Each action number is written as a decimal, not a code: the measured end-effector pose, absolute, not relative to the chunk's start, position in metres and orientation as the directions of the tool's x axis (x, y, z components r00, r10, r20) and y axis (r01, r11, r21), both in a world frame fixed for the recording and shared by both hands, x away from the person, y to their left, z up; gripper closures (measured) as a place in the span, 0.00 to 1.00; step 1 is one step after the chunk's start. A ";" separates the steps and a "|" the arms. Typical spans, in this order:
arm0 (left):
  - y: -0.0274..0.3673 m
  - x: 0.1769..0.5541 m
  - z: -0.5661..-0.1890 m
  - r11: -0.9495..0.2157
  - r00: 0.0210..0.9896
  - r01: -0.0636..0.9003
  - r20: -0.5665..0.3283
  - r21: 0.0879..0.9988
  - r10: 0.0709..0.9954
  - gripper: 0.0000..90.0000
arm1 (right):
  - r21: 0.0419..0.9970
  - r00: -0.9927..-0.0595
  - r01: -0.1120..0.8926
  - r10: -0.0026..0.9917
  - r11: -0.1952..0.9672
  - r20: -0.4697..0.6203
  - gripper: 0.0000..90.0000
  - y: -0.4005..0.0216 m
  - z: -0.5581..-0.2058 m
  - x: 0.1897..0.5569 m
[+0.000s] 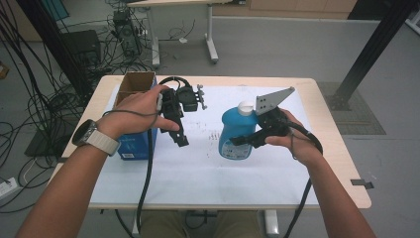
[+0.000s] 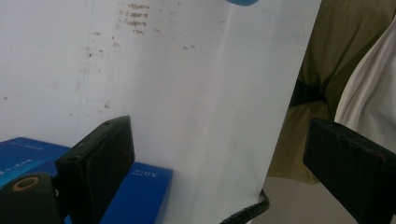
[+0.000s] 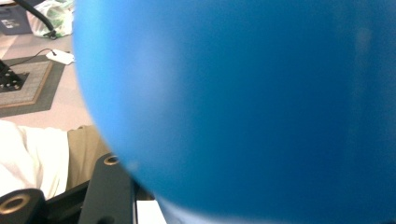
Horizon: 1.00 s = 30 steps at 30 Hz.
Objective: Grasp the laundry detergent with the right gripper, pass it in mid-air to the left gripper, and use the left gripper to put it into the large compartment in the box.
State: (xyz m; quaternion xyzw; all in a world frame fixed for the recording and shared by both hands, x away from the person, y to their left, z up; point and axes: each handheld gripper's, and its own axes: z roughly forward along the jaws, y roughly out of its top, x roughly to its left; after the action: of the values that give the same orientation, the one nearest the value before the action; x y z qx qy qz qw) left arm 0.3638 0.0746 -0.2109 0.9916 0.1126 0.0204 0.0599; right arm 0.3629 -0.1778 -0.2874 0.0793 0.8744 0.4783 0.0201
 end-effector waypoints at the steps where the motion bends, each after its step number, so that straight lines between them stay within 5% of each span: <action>1: 0.074 0.364 -0.210 -0.968 0.974 0.219 0.028 0.121 0.224 0.10 | 0.838 -0.988 0.113 0.152 0.533 0.037 0.49 -0.177 -0.287 0.363; 30: 0.066 0.363 -0.182 -0.980 0.985 0.168 0.028 0.105 0.172 0.09 | 0.814 -0.997 0.076 0.072 0.575 0.042 0.49 -0.150 -0.285 0.371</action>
State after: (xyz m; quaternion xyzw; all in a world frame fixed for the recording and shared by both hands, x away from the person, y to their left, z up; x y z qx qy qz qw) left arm 0.3625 0.0656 -0.1825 0.9949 0.0853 0.0185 0.0514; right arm 0.3713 -0.1501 -0.2848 0.0415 0.8875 0.4590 -0.0020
